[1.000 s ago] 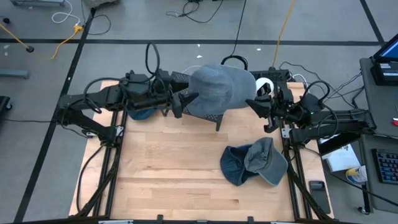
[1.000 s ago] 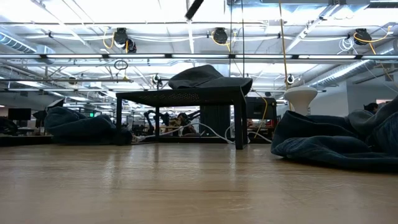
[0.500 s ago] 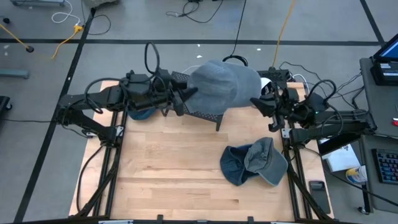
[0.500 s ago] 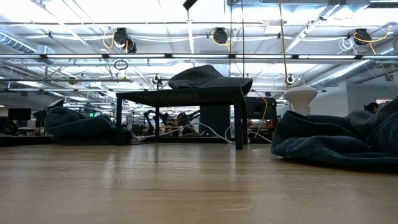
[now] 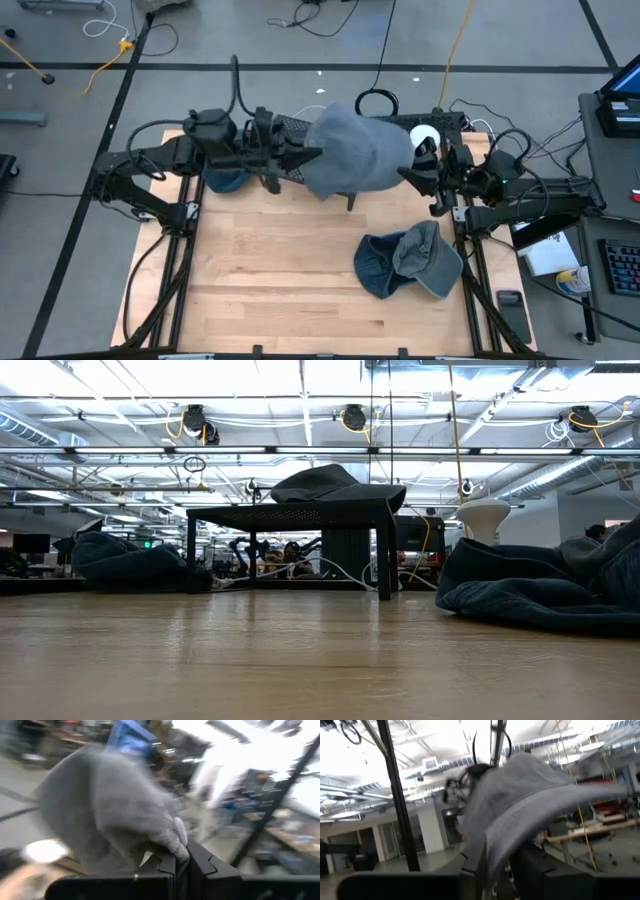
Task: Pick & Place hat
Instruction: Stack the gray cap on the gray cap on the shelf
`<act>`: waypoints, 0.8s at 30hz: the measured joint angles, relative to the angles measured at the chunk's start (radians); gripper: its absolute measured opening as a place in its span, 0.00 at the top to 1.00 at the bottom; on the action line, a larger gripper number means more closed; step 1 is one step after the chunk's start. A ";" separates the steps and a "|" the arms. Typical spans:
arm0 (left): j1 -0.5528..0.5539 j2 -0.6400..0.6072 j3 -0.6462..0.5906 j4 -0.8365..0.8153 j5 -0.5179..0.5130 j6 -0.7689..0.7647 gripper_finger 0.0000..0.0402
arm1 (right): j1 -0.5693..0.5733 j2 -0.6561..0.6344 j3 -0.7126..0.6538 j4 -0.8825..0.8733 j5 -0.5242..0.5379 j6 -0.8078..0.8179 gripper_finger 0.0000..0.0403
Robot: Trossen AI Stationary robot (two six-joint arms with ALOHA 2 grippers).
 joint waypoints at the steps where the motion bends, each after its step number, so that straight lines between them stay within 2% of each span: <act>1: 0.008 0.000 0.000 0.024 0.048 -0.015 0.98 | 0.000 -0.004 0.000 -0.027 0.000 0.001 0.76; 6: 0.053 0.000 0.000 0.119 0.195 -0.141 0.99 | 0.000 -0.039 0.000 -0.210 0.000 -0.016 0.64; 11: 0.107 -0.011 0.000 0.139 0.295 -0.214 0.99 | 0.000 -0.089 0.000 -0.380 -0.001 -0.037 0.56; 15: 0.149 -0.022 0.000 0.130 0.371 -0.246 0.99 | 0.000 -0.121 0.000 -0.449 -0.014 0.006 0.54; 21: 0.206 -0.040 -0.001 0.101 0.483 -0.264 0.99 | 0.000 -0.143 0.000 -0.457 -0.160 0.075 0.55; 24: 0.244 -0.044 0.000 0.069 0.551 -0.244 0.99 | 0.000 -0.143 0.000 -0.457 -0.189 0.110 0.56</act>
